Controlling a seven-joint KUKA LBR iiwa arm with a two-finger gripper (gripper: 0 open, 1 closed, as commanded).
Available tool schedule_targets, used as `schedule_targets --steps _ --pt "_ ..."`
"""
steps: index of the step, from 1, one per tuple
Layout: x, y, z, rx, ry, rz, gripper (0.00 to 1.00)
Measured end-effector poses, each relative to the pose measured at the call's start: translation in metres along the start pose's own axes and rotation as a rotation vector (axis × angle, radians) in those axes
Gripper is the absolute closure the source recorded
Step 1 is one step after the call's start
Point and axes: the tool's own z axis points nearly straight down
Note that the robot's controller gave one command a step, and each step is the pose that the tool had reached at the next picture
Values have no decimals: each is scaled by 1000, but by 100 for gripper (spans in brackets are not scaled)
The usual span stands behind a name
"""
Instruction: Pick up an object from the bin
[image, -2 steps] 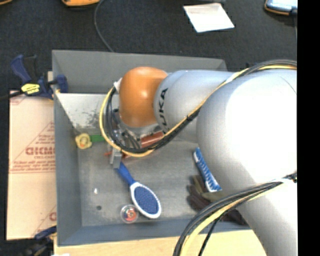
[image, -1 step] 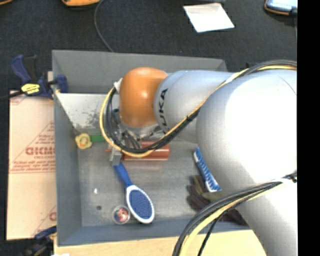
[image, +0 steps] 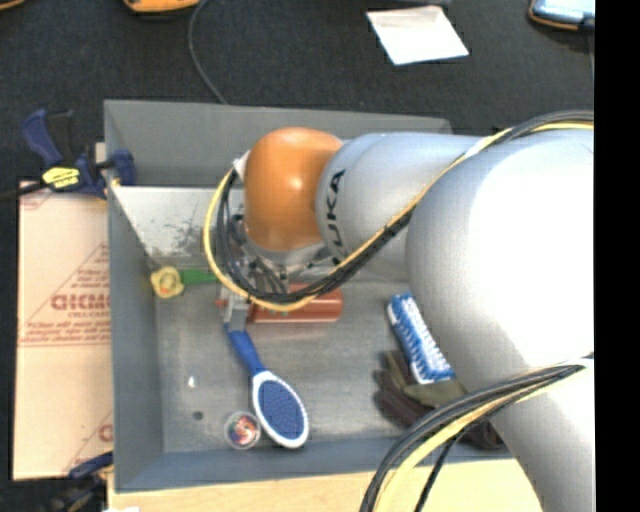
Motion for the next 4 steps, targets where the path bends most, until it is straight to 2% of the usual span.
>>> schedule_targets --steps 1,2,3,4 --pt "13 55 22 -3 -8 -102 100" --pt "13 55 22 -3 -8 -101 100" --pt "33 59 22 -1 -13 -304 100" --pt "41 62 21 -4 -10 -439 100"
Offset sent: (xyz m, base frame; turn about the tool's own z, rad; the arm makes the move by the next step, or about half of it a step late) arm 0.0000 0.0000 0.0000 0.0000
